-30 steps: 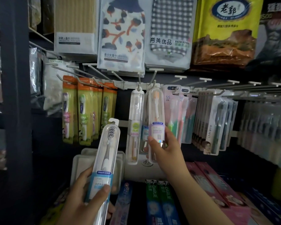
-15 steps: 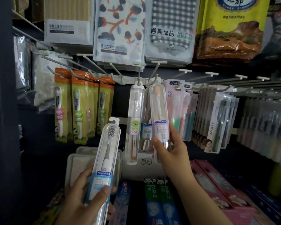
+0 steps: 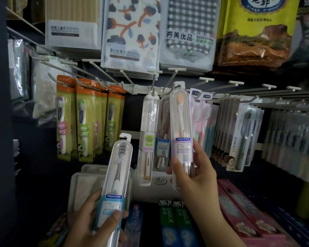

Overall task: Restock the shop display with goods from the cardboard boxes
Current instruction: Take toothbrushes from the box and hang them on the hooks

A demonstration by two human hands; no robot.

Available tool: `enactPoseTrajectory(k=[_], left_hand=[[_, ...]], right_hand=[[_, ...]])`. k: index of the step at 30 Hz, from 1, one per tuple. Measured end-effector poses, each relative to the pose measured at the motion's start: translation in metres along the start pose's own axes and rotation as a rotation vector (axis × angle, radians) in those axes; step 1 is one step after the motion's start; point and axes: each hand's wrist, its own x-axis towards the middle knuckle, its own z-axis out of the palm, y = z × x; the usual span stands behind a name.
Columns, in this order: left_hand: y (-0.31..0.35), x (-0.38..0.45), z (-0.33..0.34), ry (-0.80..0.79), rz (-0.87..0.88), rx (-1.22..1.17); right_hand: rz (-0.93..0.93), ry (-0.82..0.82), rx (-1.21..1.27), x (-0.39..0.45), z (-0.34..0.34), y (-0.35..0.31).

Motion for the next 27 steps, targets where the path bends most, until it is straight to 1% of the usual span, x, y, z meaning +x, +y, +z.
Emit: enactPoseTrajectory(k=[4, 7, 9, 11, 12, 13, 14, 16, 18, 22, 24, 27], left_hand=[[-0.006, 0.004, -0.002, 0.043, -0.035, 0.041], [-0.005, 0.002, 0.002, -0.022, 0.012, 0.069], [-0.013, 0.004, -0.004, -0.067, 0.087, 0.175], [-0.010, 0.000, -0.007, -0.069, 0.119, 0.329], [-0.011, -0.003, -0.008, -0.061, 0.097, 0.291], [-0.014, -0.001, -0.011, -0.093, 0.095, 0.286], [-0.015, -0.002, -0.012, -0.096, 0.050, 0.285], [-0.009, -0.005, -0.008, -0.141, -0.028, 0.164], [-0.008, 0.001, -0.007, -0.168, -0.053, 0.119], [-0.002, 0.004, -0.003, -0.043, -0.047, -0.007], [-0.001, 0.002, -0.001, -0.013, -0.040, -0.024], [0.002, -0.002, 0.000, 0.013, -0.045, -0.022]], right_hand=[[-0.013, -0.011, 0.045, -0.008, -0.003, -0.006], [-0.029, -0.012, 0.035, -0.008, -0.004, -0.007], [-0.026, -0.023, 0.029, -0.007, -0.006, -0.006], [-0.010, -0.039, 0.031, -0.006, -0.006, -0.003], [-0.003, -0.042, 0.031, -0.005, -0.007, -0.003], [0.002, -0.045, 0.030, -0.005, -0.007, -0.003], [0.007, -0.049, 0.028, -0.005, -0.006, -0.004], [0.018, -0.052, 0.031, -0.004, -0.004, -0.005], [0.047, -0.048, 0.064, -0.003, -0.001, -0.006], [0.089, -0.042, 0.084, 0.001, 0.003, -0.002], [0.079, -0.046, 0.063, 0.004, 0.005, 0.002], [0.092, -0.048, -0.038, 0.014, 0.010, 0.017]])
